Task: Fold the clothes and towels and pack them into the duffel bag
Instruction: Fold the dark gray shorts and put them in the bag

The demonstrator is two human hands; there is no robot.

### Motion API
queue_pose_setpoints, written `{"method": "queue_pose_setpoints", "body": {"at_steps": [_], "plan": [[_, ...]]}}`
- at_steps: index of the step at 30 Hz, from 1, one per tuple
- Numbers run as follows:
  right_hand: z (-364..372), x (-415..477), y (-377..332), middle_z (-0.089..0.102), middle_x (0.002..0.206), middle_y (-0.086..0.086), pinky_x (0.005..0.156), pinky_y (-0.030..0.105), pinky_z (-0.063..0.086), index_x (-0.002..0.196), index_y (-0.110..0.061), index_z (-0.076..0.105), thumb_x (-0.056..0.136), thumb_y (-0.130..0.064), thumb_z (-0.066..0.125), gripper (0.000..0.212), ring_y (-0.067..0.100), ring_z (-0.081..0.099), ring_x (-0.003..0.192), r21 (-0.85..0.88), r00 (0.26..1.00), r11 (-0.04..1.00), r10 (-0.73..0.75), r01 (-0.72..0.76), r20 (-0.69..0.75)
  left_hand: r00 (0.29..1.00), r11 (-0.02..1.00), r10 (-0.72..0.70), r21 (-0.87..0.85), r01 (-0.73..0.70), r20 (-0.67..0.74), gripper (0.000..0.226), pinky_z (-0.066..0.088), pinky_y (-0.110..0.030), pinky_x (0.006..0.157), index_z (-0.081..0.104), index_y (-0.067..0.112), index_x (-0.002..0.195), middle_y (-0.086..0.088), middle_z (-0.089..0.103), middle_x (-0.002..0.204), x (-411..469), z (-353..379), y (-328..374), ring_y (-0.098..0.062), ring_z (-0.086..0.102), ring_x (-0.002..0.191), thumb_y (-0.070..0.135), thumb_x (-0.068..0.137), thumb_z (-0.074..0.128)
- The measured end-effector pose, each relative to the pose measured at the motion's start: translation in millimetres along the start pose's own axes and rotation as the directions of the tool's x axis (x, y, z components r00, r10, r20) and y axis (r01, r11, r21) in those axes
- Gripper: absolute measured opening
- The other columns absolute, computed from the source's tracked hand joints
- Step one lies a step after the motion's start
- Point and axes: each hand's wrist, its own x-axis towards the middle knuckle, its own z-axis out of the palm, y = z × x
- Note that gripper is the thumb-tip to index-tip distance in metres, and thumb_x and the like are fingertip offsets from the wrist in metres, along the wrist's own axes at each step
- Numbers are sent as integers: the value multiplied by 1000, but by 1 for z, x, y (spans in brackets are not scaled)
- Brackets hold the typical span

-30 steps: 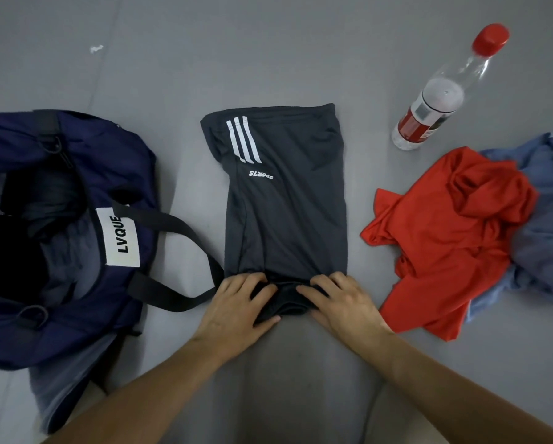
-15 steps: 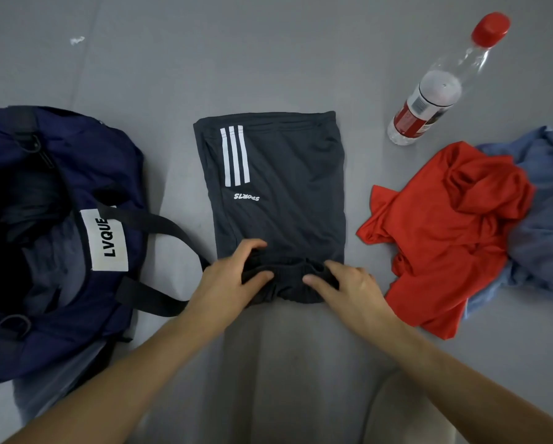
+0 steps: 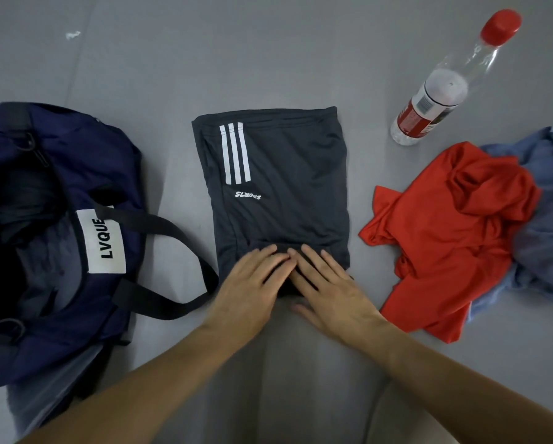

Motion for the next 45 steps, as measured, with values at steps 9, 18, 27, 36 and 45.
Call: {"method": "queue_pose_setpoints", "body": {"at_steps": [9, 18, 27, 36, 45], "plan": [[-4, 8, 25, 11, 166, 3, 125, 40, 14, 159, -13, 10, 96, -45, 54, 83, 18, 10, 153, 83, 980, 988, 118, -133, 157, 950, 997, 4, 69, -27, 313, 84, 6, -42, 124, -1, 22, 161, 2, 0, 169, -7, 9, -40, -18, -2, 156, 65, 98, 34], [-15, 8, 22, 24, 163, 10, 122, 49, 20, 159, -19, 15, 93, -54, 52, 83, 27, 19, 152, 92, 984, 992, 73, -89, 165, 983, 999, -34, -17, 38, 180, 66, 36, -43, 118, 42, 17, 152, -7, 41, 154, -1, -6, -37, -25, 38, 144, 28, 90, 63], [-39, 25, 21, 65, 119, 2, 94, 40, 51, 133, -18, 62, 88, -23, 68, 46, 27, 56, 111, 301, 961, 914, 271, -273, 51, 965, 948, -197, -217, 232, 172, 13, 52, -34, 68, 62, 31, 106, 15, 67, 91, 27, -39, -48, -12, 63, 83, 36, 95, 57], [-49, 36, 26, 70, 108, 0, 88, 35, 47, 120, -21, 65, 97, -40, 57, 31, 22, 60, 103, 359, 920, 848, 376, -389, 110, 941, 902, -267, -290, 321, 210, 12, 44, -26, 64, 62, 29, 101, 18, 65, 79, 38, -46, -53, -9, 63, 77, 40, 97, 60], [-49, 53, 36, 72, 91, 8, 68, 37, 42, 106, -20, 60, 96, -56, 50, 38, 34, 66, 88, 274, 873, 829, 471, -487, 126, 858, 774, -395, -384, 503, 327, 16, 41, -23, 65, 59, 35, 84, 21, 60, 69, 54, -41, -70, 2, 58, 71, 47, 94, 62]]}}
